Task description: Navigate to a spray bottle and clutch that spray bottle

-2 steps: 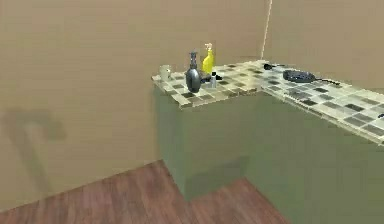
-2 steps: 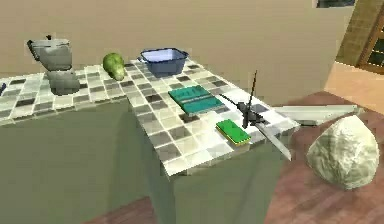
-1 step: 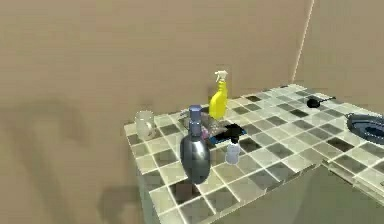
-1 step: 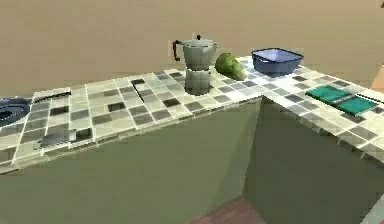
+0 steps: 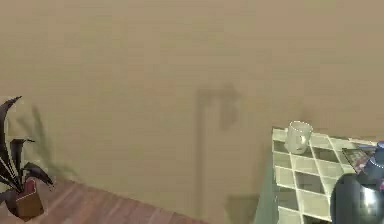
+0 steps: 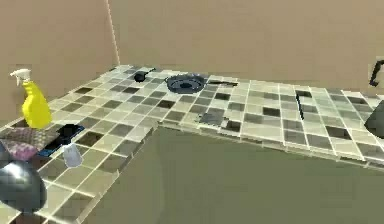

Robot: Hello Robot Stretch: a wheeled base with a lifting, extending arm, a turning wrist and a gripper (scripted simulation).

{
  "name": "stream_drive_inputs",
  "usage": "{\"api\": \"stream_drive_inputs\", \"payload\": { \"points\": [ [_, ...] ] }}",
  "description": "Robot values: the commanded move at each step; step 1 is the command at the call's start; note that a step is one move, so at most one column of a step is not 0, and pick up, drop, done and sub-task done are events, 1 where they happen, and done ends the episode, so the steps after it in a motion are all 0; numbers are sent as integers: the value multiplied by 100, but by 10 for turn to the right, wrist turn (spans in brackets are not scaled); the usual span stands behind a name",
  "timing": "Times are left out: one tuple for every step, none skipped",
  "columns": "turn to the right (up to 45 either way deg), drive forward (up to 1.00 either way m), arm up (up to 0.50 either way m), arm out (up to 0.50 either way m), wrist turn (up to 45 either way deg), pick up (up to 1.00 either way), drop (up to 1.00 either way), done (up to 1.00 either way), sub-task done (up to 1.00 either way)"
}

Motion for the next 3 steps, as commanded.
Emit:
{"api": "stream_drive_inputs", "payload": {
  "points": [
    [-330, 0, 0, 0, 0, 0, 0, 0, 0],
    [450, 0, 0, 0, 0, 0, 0, 0, 0],
    [450, 0, 0, 0, 0, 0, 0, 0, 0]
  ]
}}
